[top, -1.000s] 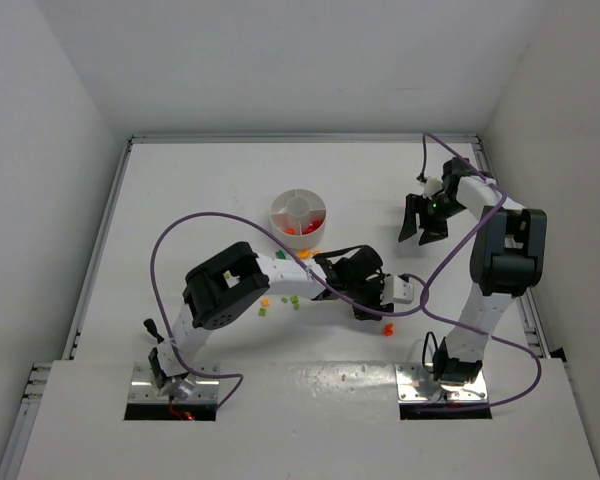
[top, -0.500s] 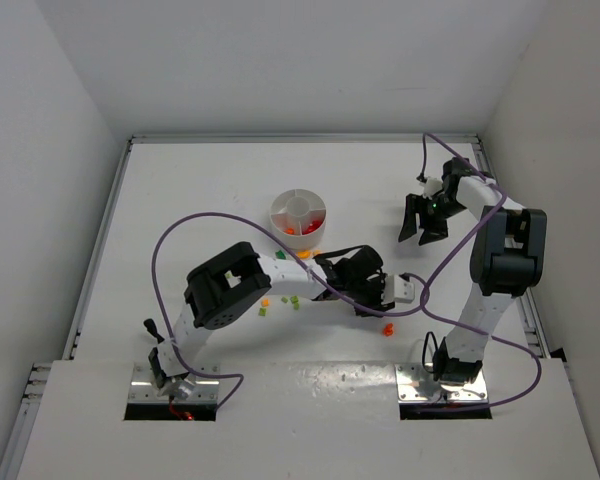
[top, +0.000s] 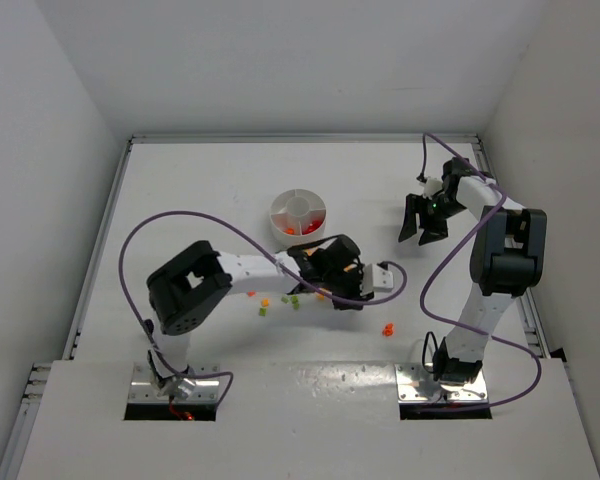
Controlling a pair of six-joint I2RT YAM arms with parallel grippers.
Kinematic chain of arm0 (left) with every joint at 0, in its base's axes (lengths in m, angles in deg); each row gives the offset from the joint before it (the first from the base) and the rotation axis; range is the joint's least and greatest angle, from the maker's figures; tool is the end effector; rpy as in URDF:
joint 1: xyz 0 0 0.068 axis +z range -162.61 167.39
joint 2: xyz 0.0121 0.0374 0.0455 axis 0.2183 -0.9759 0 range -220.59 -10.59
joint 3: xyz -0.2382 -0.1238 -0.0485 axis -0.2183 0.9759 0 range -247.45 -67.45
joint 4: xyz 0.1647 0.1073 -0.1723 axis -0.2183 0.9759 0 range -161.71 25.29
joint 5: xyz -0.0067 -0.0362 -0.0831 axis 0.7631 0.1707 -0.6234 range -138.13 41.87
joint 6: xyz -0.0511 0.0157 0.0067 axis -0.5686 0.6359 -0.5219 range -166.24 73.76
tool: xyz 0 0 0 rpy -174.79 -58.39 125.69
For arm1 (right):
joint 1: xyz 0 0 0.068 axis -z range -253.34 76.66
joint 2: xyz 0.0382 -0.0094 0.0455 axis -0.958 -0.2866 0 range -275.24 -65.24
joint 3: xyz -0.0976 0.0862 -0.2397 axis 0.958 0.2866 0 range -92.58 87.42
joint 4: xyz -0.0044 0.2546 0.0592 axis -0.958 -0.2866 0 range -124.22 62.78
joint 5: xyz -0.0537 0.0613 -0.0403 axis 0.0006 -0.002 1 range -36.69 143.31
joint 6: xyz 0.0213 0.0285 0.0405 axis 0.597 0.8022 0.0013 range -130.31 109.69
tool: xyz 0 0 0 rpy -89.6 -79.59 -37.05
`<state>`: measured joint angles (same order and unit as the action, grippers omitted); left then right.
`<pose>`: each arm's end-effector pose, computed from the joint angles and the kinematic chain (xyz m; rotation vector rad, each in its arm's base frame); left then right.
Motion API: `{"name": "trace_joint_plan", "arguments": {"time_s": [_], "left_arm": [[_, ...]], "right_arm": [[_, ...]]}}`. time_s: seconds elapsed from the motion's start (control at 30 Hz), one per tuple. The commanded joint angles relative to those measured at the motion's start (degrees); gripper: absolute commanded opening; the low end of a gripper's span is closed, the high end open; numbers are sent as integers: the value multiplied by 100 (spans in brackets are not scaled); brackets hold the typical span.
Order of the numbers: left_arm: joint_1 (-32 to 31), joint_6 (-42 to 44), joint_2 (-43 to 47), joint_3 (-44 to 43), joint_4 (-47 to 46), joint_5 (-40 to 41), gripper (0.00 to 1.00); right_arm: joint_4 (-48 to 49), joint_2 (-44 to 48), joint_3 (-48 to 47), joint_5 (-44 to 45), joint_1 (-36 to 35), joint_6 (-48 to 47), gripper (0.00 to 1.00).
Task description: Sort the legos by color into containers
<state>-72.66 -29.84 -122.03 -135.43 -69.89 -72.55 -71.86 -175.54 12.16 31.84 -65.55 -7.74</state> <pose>0.1921 -0.3630 0.1587 1.6754 1.7769 -0.8608 0.3642 -0.0367 0.1641 0.2124 2.8907 0.5370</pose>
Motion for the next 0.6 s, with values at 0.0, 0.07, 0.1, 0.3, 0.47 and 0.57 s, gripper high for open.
{"name": "trace_joint_plan", "arguments": {"time_s": [0.0, 0.07, 0.1, 0.3, 0.47, 0.57], "left_arm": [[344, -32, 1008, 22, 361, 17, 24], [546, -32, 1577, 83, 625, 86, 23], [617, -93, 1747, 84, 730, 87, 22], [1478, -374, 2249, -337, 1847, 465, 22], [2189, -559, 2363, -400, 2059, 606, 21], [2462, -786, 2197, -452, 2181, 685, 21]], "right_arm": [[43, 53, -226, -59, 38, -46, 63], [43, 53, -226, -59, -15, -46, 63], [43, 53, -226, -59, -15, -46, 63], [43, 53, -226, -59, -67, -46, 63], [-9, 53, -226, -59, -67, -46, 63], [-9, -9, -278, -59, -67, -46, 63]]}}
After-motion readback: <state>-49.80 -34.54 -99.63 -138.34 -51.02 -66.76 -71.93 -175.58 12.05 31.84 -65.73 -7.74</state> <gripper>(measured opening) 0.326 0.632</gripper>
